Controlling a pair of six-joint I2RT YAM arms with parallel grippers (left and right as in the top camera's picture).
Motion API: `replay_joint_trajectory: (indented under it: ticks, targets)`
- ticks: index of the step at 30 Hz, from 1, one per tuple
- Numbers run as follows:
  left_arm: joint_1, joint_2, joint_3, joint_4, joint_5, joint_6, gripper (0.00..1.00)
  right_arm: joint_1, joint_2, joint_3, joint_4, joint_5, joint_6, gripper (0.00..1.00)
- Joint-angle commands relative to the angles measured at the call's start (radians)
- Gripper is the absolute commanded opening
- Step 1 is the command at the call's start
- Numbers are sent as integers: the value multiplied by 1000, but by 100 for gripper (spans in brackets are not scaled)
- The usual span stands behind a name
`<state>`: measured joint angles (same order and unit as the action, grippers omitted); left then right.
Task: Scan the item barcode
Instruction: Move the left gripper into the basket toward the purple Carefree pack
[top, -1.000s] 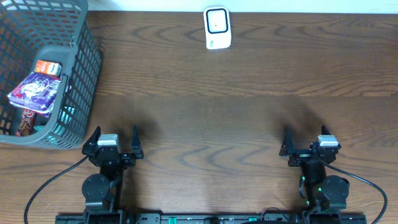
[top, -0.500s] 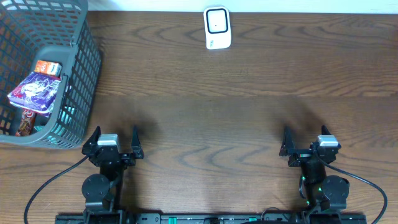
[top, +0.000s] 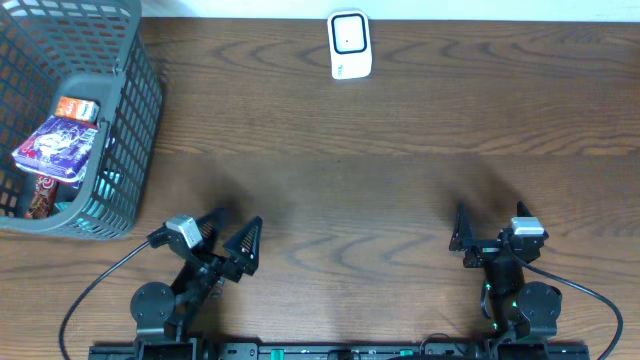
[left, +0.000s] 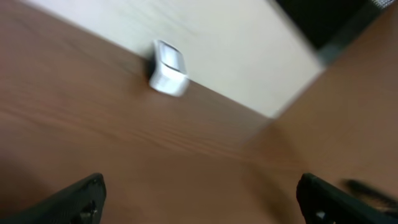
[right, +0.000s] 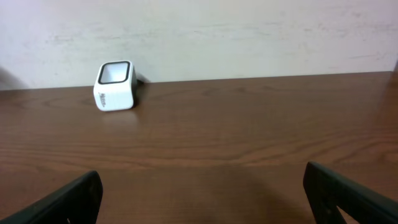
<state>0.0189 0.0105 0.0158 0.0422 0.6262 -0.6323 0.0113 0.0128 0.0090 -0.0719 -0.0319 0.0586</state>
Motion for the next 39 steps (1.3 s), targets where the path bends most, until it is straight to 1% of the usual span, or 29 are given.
replay_joint_trajectory:
  ticks: [1,4,7,9,13,15,17,19,26,28,31,33,36,37,39]
  targets:
    - [2,-6,-11,76,157,-319,98,-3,0,-3,-2,4,-11,99]
    - [2,-6,-11,275,214,-320,98,-3,0,-3,-2,4,-11,99]
    - [2,-6,-6,494,230,-320,98,-3,0,-3,-2,4,-11,99]
    - [2,-6,15,579,230,-320,98,-3,0,-3,-2,4,-11,99]
    - [2,-5,112,606,222,-319,98,-3,0,-3,-2,4,-11,99]
    - [3,5,171,605,202,-296,98,-3,0,-3,-2,4,-11,99]
    - [3,27,238,602,187,-245,98,-3,0,-3,-2,4,-11,99]
    - [3,68,314,592,185,-162,98,-3,0,-3,-2,4,-11,99]
    - [3,332,634,397,177,122,98,-3,0,-3,-2,4,-11,99]
    - [10,431,744,333,124,177,98,-3,0,-3,-2,4,-11,99]
    - [35,580,921,201,-18,224,98,-3,0,-3,-2,4,-11,99]
    - [60,682,1057,64,-134,276,98,-3,0,-3,-2,4,-11,99]
    - [107,853,1295,-214,-319,422,98,-3,0,-3,-2,4,-11,99]
    - [125,917,1388,-327,-399,468,98,-3,0,-3,-2,4,-11,99]
    - [153,1059,1589,-549,-576,606,98,-3,0,-3,-2,4,-11,99]
